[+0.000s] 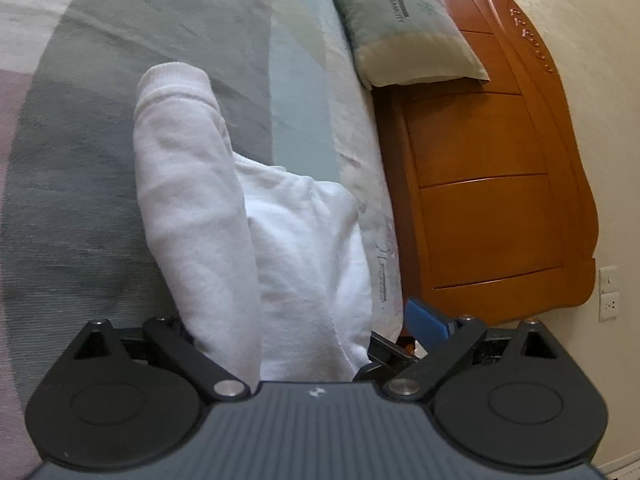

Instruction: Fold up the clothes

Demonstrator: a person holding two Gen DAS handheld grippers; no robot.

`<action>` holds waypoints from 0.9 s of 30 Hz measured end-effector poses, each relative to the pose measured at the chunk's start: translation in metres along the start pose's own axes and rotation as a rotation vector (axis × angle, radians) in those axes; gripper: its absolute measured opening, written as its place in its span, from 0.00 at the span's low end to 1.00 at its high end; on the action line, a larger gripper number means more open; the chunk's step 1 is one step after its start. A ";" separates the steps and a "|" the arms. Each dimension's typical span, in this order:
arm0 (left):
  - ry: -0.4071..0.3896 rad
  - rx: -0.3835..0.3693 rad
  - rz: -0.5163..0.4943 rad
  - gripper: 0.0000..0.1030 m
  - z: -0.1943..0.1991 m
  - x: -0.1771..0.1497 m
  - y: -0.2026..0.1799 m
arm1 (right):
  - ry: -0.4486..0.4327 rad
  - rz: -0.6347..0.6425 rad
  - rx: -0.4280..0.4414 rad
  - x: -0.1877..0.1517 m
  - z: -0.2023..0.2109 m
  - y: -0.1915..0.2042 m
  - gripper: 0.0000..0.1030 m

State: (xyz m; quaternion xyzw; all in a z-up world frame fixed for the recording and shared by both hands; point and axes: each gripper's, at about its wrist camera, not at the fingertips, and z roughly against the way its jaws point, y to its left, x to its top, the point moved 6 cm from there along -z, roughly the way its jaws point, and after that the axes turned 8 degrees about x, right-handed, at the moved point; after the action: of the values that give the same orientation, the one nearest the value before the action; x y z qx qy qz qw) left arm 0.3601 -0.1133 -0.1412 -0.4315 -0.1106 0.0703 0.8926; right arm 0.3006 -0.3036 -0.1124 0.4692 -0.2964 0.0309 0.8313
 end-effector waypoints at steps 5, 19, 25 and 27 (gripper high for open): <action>0.000 -0.016 -0.017 0.93 -0.004 0.001 -0.015 | -0.017 0.025 -0.010 0.007 0.015 0.001 1.00; 0.113 -0.104 -0.072 0.93 -0.110 0.008 -0.103 | -0.095 0.068 -0.159 0.047 0.120 -0.044 1.00; 0.163 -0.180 -0.046 0.93 -0.182 0.017 -0.141 | -0.116 0.093 -0.258 0.077 0.176 -0.084 1.00; 0.171 -0.201 -0.034 0.93 -0.205 0.021 -0.153 | -0.112 0.109 -0.284 0.089 0.192 -0.098 1.00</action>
State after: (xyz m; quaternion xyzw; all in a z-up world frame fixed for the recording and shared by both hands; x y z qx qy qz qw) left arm 0.4375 -0.3578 -0.1416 -0.5212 -0.0479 0.0068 0.8521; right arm 0.3176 -0.5316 -0.0669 0.3310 -0.3688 0.0074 0.8685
